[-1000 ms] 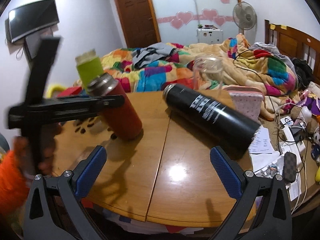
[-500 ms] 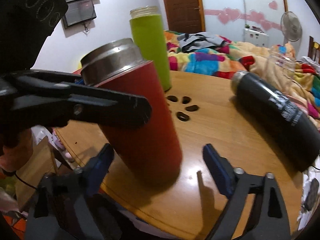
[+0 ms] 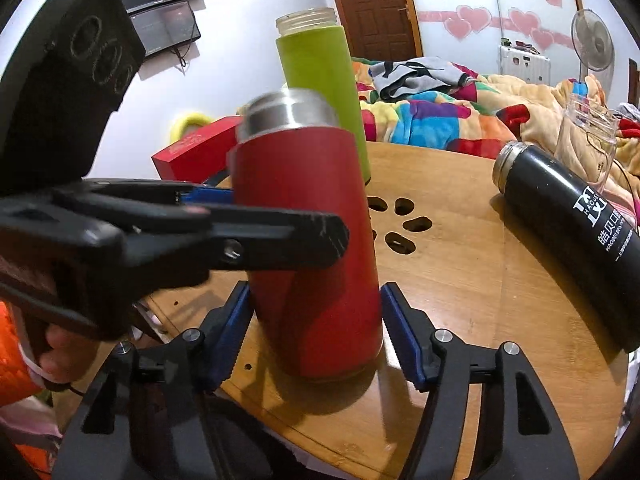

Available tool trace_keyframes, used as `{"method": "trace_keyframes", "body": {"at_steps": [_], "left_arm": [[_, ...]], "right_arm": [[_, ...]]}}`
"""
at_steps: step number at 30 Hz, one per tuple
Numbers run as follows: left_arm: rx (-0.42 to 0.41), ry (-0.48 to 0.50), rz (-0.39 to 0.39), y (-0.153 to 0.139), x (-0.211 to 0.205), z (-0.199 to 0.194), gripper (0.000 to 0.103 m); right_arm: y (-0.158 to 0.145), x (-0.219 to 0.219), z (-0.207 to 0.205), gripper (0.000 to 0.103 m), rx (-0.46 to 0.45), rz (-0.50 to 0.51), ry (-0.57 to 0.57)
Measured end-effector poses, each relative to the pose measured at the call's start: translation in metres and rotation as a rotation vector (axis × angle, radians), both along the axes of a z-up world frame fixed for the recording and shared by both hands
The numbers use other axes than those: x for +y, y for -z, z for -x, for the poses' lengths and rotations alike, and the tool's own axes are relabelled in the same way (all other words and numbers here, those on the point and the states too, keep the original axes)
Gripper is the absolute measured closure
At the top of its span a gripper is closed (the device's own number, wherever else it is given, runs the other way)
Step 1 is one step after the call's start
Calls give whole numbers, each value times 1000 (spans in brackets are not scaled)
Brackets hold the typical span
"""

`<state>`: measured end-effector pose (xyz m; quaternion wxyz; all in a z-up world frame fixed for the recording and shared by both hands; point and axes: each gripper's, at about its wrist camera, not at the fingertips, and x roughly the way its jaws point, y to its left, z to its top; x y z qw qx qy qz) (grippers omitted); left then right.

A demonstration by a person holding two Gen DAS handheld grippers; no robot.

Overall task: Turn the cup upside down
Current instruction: 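Tip the held red bottle onto its side with the left tool, then rotate the red bottle base-up and lower it onto the table with the left tool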

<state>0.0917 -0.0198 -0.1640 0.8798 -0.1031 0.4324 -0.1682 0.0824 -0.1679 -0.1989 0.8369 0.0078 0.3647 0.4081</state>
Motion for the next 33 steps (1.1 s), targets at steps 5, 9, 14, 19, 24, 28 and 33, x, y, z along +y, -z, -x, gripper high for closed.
{"method": "trace_keyframes", "body": {"at_steps": [5, 9, 14, 19, 24, 28, 33], "left_arm": [[21, -53, 22, 9, 9, -3, 27], [31, -80, -50, 16, 10, -5, 26], [1, -51, -77, 17, 6, 4, 26], [-33, -66, -178, 10, -3, 6, 26], [-57, -76, -167, -1, -5, 16, 38], [-69, -67, -147, -5, -11, 22, 52], [-70, -51, -151, -3, -18, 20, 69]], "right_arm": [[-2, 1, 6, 44, 8, 6, 0], [-2, 2, 9, 44, 16, 12, -5], [1, 4, 8, 44, 32, 23, -11], [3, 4, 10, 44, 33, 11, -11], [10, -1, 12, 43, 76, 5, 20], [15, -3, 15, 43, 74, 18, 65], [9, -10, 18, 44, 43, -6, 137]]}}
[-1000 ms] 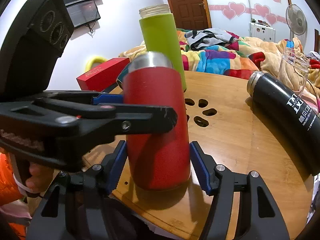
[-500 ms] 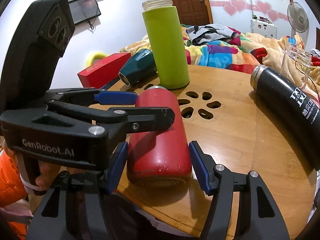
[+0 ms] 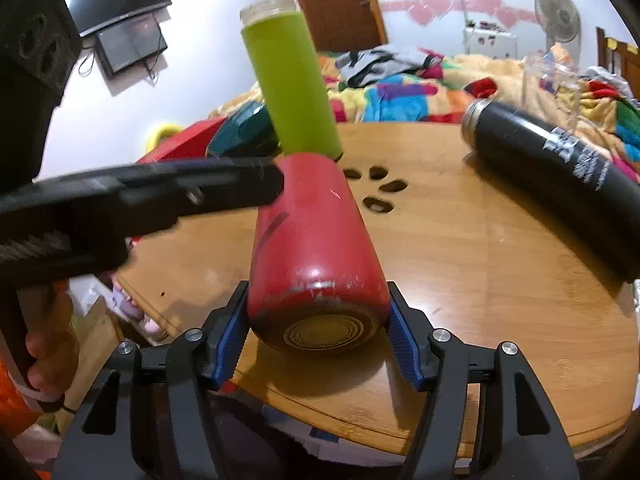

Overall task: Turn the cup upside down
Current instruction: 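Rotate the red bottle base-up and lower it onto the table with the left tool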

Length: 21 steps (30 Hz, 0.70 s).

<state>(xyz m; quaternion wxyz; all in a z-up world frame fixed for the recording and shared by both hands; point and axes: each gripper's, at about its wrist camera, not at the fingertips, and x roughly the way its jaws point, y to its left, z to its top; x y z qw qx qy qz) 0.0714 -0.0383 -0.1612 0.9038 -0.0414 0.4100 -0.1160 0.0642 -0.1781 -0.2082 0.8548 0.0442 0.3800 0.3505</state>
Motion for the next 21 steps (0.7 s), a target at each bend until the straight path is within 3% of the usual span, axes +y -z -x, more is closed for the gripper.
{"method": "trace_keyframes", "body": {"at_steps": [8, 16, 21], "left_arm": [[-41, 3, 61, -21, 10, 9, 73], [-76, 8, 67, -42, 20, 20, 73], [-108, 59, 138, -66, 25, 23, 73]], "right_arm": [[-34, -5, 17, 44, -142, 31, 34], [-57, 1, 18, 44, -193, 2, 20], [-59, 10, 15, 44, -200, 14, 1]]}}
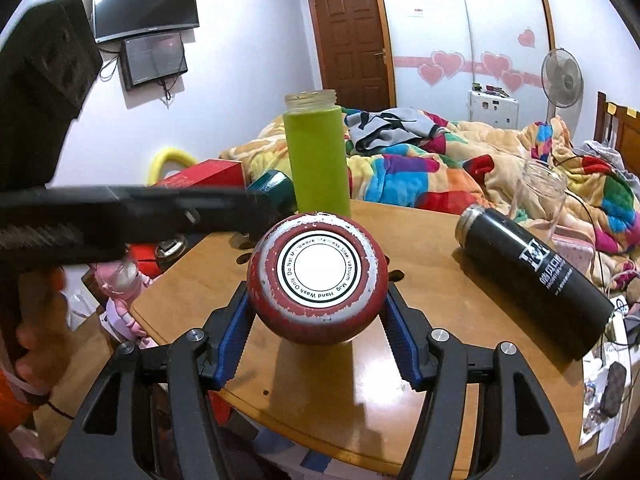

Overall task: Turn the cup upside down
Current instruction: 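Rotate the red bottle base-up and lower it onto the table with the left tool, then open the left tool and release the inverted red bottle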

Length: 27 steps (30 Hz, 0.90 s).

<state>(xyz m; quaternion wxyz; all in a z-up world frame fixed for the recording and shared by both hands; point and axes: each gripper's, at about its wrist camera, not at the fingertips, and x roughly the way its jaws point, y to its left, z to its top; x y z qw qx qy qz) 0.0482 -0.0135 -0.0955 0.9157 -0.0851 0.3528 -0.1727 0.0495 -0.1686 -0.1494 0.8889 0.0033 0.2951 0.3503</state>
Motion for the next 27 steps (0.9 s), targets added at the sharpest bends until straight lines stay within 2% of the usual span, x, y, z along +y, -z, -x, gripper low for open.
{"method": "trace_keyframes", "body": {"at_steps": [4, 7, 9, 13, 16, 23, 27], "left_arm": [[0, 4, -67, -1, -6, -4, 73], [48, -17, -112, 10, -6, -14, 72], [47, -33, -71, 13, 3, -17, 72], [41, -102, -81, 17, 14, -18, 72], [62, -97, -16, 20, 24, -18, 70], [61, -103, -45, 14, 19, -20, 71], [16, -121, -37, -1, 20, -13, 71]], "right_arm": [[-3, 10, -5, 44, 0, 20, -9], [-4, 16, -11, 44, 10, 34, -10], [-5, 20, -17, 44, 17, 46, -15], [-4, 25, -21, 44, 53, 55, -25], [-2, 24, -21, 44, 87, 36, -31], [-7, 8, -14, 44, 121, 39, -10], [-20, -11, -7, 44, 127, 31, 25]]}}
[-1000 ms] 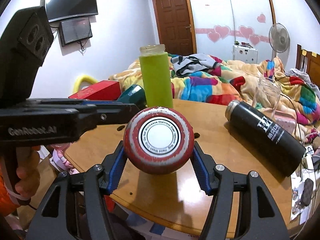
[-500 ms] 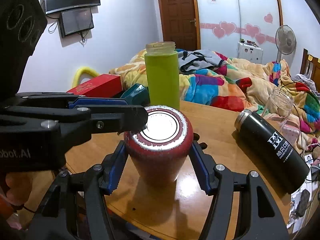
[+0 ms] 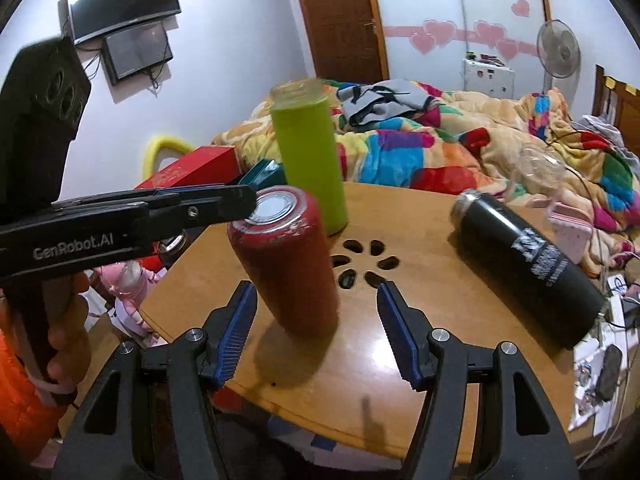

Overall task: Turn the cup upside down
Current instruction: 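Open the left tool and release the inverted red bottle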

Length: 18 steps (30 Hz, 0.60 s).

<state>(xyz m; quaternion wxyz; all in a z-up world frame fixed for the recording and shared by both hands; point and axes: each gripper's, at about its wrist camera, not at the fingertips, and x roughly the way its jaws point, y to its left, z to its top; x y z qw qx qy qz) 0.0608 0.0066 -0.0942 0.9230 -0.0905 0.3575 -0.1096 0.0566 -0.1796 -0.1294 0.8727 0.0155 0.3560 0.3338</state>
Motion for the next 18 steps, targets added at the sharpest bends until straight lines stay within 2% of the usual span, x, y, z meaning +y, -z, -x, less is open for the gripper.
{"method": "trace_keyframes", "body": {"at_steps": [5, 7, 13, 16, 18], "left_arm": [[-95, -54, -11, -34, 5, 24, 70], [-129, -75, -24, -47, 6, 34, 67], [-248, -128, -69, -83, 5, 69, 41], [-300, -138, -83, -96, 3, 85, 28], [-329, -146, -96, -103, 1, 94, 10]], "right_arm": [[-25, -21, 6, 44, -29, -9, 47], [-37, -28, 10, 42, -45, -13, 65], [-75, -45, 25, 31, -125, -58, 116], [-94, -53, 36, 17, -174, -91, 142], [-105, -58, 44, 14, -204, -110, 157]]}}
